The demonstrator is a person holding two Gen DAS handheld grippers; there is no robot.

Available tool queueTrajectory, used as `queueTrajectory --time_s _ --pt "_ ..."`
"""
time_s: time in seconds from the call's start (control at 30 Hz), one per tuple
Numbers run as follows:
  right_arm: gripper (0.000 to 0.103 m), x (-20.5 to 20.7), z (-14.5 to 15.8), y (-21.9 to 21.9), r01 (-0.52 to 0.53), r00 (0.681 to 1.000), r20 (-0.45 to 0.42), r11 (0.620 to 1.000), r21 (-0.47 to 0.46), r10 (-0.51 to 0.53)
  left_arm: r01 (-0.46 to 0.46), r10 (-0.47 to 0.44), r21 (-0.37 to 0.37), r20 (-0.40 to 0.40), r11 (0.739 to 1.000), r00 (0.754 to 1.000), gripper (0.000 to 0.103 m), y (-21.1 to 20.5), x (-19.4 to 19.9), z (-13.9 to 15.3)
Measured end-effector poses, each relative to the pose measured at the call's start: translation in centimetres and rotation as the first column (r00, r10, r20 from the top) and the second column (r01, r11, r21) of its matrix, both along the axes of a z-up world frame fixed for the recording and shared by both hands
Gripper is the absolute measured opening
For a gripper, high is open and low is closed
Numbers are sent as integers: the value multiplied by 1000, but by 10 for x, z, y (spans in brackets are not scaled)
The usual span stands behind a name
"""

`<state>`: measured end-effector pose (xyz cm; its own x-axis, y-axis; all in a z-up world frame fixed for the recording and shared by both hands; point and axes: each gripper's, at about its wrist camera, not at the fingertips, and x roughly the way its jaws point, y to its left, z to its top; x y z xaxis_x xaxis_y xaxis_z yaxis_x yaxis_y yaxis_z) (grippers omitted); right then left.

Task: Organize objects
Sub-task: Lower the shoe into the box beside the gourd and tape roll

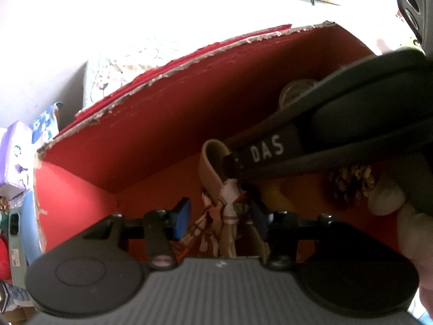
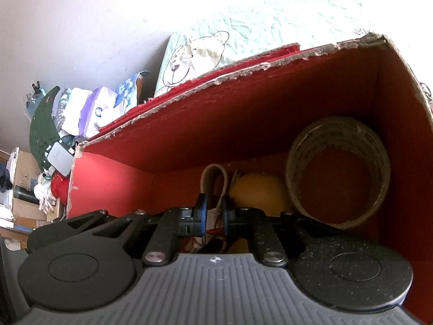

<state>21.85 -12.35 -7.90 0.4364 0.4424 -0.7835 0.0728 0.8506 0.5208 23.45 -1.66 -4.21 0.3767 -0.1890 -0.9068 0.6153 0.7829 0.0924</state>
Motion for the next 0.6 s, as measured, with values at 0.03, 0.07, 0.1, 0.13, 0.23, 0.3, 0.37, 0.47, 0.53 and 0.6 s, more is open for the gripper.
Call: queueTrajectory --time_s 0.03,0.07,0.1,0.13,0.23,0.3,0.37,0.47,0.53,0.6 --pt "9 0 0 0 -1 1000 0 1000 -1 1 -3 3 1 -2 1000 1000 51 0 1 0" --pt "9 1 0 0 -1 1000 1 1000 -1 1 -5 5 2 -2 1000 1000 52 1 1 0" --pt "9 1 0 0 0 1000 2 1000 -1 0 -8 8 0 -2 1000 1000 52 1 1 0" --pt "9 1 0 0 -1 1000 3 1000 -2 1 -12 12 -2 -1 1000 1000 53 2 1 0" --pt "9 1 1 1 -3 1000 7 1000 -8 3 -20 20 -6 13 1000 1000 56 4 1 1" --pt "9 1 1 2 -8 1000 10 1000 -16 9 -20 20 -4 27 1000 999 58 5 0 2" --pt "10 0 2 5 -16 1000 16 999 -28 16 -28 29 -7 30 1000 999 63 7 0 3" --pt "11 -1 3 7 -25 999 26 999 -43 26 -39 39 -9 35 999 999 65 9 2 3" --pt "11 -1 3 7 -24 999 27 999 -42 25 -37 37 0 52 999 998 65 8 0 3" --pt "11 0 2 7 -21 999 26 999 -36 22 -39 39 2 67 999 997 67 12 -2 4"
